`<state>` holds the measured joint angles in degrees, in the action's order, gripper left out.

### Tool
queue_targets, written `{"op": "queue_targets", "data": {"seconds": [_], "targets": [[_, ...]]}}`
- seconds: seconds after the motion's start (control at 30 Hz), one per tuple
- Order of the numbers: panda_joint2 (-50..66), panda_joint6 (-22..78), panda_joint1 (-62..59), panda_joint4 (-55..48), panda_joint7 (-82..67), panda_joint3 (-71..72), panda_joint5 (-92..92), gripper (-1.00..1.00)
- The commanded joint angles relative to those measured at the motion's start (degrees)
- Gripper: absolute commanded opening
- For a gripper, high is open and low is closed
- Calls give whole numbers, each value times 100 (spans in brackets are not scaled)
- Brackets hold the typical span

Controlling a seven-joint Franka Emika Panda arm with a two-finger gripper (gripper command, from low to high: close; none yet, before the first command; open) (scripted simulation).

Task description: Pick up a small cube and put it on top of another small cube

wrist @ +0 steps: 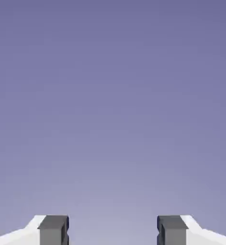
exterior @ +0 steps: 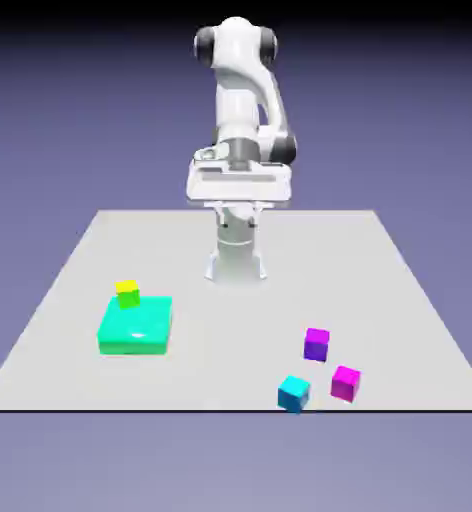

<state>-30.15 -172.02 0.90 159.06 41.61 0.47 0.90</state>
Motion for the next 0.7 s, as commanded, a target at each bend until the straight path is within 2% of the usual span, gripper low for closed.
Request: {"op": "queue_targets", "data": {"seconds": [0.0,0.67], "targets": [[208,165,18,-161,-70,39,75,0],[4361,3467,375,-3378,-1472,827,1567,0]]}}
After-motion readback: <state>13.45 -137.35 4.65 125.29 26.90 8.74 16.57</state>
